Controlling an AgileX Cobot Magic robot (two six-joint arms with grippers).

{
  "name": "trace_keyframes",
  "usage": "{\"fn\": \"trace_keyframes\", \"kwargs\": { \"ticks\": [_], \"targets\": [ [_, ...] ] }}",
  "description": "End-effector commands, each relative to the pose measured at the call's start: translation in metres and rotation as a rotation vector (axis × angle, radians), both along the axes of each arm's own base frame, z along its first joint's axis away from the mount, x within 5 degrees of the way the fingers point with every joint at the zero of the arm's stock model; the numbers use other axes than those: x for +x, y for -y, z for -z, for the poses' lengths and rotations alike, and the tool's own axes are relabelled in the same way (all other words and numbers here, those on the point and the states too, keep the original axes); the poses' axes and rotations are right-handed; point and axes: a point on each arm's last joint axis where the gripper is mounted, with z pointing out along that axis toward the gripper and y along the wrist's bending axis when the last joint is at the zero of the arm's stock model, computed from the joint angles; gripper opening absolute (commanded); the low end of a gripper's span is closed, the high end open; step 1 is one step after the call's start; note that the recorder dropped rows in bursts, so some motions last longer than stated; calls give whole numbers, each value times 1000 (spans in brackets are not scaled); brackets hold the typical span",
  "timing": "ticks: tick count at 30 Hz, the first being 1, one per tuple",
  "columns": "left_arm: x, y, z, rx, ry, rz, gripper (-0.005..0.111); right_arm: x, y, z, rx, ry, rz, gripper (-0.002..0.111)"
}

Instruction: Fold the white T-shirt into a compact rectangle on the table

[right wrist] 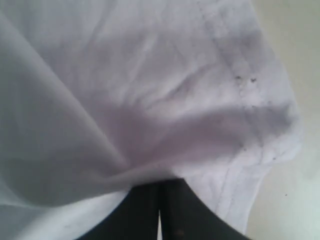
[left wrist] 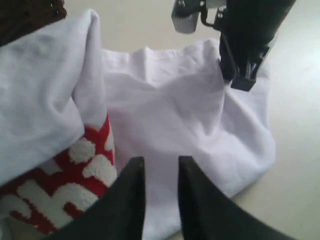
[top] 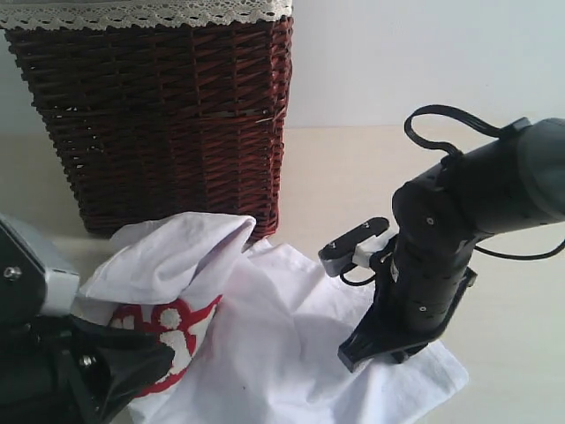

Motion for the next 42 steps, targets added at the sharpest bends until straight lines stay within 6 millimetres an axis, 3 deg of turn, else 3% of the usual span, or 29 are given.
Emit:
{"fn": "trace_keyframes", "kwargs": {
  "ticks": [1, 3, 6, 11, 12, 14, 17, 19, 22, 23, 26, 28, 32, 37, 42],
  "targets": [
    [9, 1, 18, 135, 0, -74, 0, 26, 22, 2, 16, 45, 91, 0],
    [15, 0, 29, 219, 2, -120, 0, 37, 55, 3, -1, 19, 206, 0],
    [20, -2, 37, 274, 0, -159, 0, 41, 86, 6, -37, -49, 306, 0],
    [38, -20, 35, 252, 0, -366, 0, 38, 106, 6, -94, -98, 379, 0],
    [38, -16, 35, 203, -30, -318, 0, 38, 107, 6, -108, -97, 379, 0],
    [31, 3, 31, 101, -107, -98, 14, 38, 107, 6, -105, -96, 380, 0],
    [38, 16, 14, 112, 12, 14, 58, 38, 106, 6, -103, -97, 381, 0],
    [51, 18, 2, 167, 177, 1, 67, 39, 106, 6, -101, -93, 381, 0],
    [54, 25, 7, 259, 264, 122, 56, 41, 105, 6, -85, -74, 384, 0],
    [55, 29, 18, 306, 252, 155, 54, 42, 105, 6, -78, -66, 384, 0],
    [61, 34, 41, 408, 245, 205, 59, 41, 103, 6, -65, -74, 384, 0],
    [77, 32, 47, 462, 351, 84, 61, 41, 103, 6, -66, -75, 384, 0],
    [85, 27, 43, 465, 406, -37, 57, 41, 103, 6, -65, -78, 381, 0],
    [87, 20, 44, 495, 379, -117, 0, 41, 103, 6, -65, -78, 380, 0],
    [89, 2, 34, 570, 391, -287, 0, 40, 104, 6, -70, -88, 376, 0]
  ]
}}
